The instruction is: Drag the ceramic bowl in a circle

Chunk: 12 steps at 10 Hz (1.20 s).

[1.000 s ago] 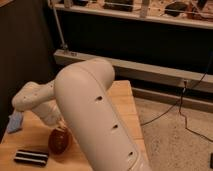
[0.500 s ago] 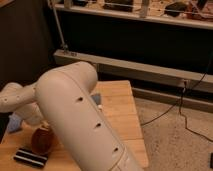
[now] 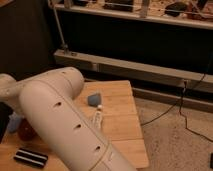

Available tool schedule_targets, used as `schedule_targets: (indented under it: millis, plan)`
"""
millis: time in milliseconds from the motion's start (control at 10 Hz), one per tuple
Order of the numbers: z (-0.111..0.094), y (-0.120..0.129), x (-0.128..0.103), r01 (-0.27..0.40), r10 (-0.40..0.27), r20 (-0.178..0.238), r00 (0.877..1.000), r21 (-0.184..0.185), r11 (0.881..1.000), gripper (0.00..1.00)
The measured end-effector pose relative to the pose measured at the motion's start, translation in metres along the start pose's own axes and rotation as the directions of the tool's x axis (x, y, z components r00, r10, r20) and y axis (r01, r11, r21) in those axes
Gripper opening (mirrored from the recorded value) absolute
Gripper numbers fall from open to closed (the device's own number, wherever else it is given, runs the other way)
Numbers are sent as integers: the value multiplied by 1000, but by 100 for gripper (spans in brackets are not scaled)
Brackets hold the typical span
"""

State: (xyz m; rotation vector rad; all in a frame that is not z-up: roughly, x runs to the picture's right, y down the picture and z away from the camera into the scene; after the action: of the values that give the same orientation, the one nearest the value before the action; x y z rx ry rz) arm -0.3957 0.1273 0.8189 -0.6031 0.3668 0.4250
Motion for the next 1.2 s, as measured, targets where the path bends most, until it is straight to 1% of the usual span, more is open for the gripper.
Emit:
schedule_targets:
  millis: [100,200,300,400,500,600,700,900,1100,1200]
  plan:
    - [0,-11,-10,-24,24,12,1000,-6,1000,0]
    - [-3,-30,-23,-61,61,28,998,-6,998,0]
    - [-5,-44,-29,-88,88,39,995,-1,996,0]
    - [-10,-69,-32,-137,136,51,989,8,991,0]
    - [-14,-97,-28,-194,193,60,979,13,981,0]
    - [-15,-120,-21,-250,249,62,967,12,968,0]
    - [-14,-147,-7,-317,316,56,947,17,948,0]
    - [-2,-185,26,-409,408,27,913,36,912,0]
    - [16,-211,58,-477,478,-9,878,53,877,0]
    - [22,-220,72,-504,506,-23,862,59,862,0]
